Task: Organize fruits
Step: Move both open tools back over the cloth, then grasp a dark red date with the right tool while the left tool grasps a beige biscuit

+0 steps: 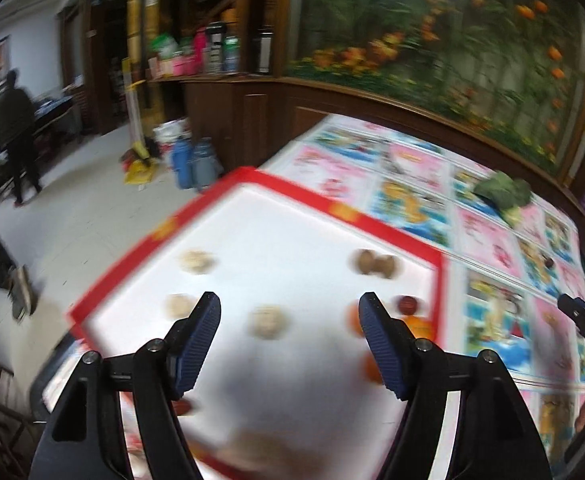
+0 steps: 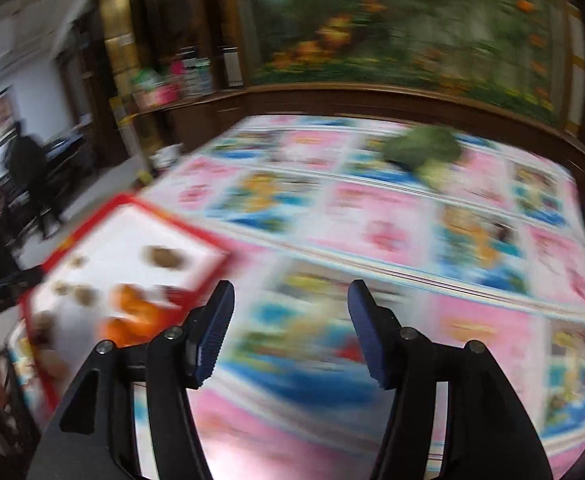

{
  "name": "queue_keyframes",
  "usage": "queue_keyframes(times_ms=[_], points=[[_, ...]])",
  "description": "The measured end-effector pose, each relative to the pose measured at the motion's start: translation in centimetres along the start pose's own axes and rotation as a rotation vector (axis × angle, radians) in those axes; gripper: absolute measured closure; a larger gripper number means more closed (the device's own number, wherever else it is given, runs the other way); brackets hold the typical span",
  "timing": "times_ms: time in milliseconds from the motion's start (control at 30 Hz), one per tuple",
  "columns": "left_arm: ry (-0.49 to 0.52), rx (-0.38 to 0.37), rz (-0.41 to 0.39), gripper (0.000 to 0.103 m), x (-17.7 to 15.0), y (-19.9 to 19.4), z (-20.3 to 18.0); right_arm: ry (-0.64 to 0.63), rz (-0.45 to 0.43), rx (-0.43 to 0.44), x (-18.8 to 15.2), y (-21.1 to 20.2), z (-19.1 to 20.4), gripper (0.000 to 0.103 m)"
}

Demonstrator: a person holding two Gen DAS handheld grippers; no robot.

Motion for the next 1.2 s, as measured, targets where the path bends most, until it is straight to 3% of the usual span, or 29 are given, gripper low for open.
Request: queue_keyframes(times_ms=[167,300,567,667,700,833,1100,1200], points=[[0.138,-0.107,0.036,0.032,-0.9,1.4,-8.5,0.139,0.071,-0.152,-2.0,1.5,-10.0,0.043],[0.219,-0.154,0.073,0.032,-1.7,3.3,-14.3,0.178,0.112,-0.175,-1.4,4.3,-14.4,0.046],[0.274,-0.186,0.138,0.032,-2.1,9.1,-22.5,0.103,0.152,-0.196,2.0,9.8,-16.6,0.056],[0.261,-0.187,0.143,0.032,-1.9,10.3,-23.3,0.088,0.174,-0.180,2.4,11.0,-17.3,0.069],[0.261,-0.186,0.143,0.032,-1.8,10.6,-23.5,0.078,0.177,-0.182,2.6,11.2,-17.4,0.079],[0.285,-0.196,0.137,0.032,-1.7,12.0,-26.0,0.026,0.183,-0.179,3.1,11.7,-17.5,0.079],[0.356,-0.288,0.123,0.032,-2.2,14.3,-34.1,0.120,0.175,-0.202,1.1,9.3,-20.9,0.080],[0.380,-0.265,0.208,0.039,-2.7,16.1,-35.8,0.166,0.164,-0.194,0.3,8.4,-22.2,0.080]])
Point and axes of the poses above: each gripper's, at about its wrist camera, not at the fingertips, and y roughly the way its jaws point, z to its left, x to its top, the point moved 1 cm from there along y, roughly the way its jaws point, and after that the axes turned 9 degrees about -y, right-handed, at the moved point
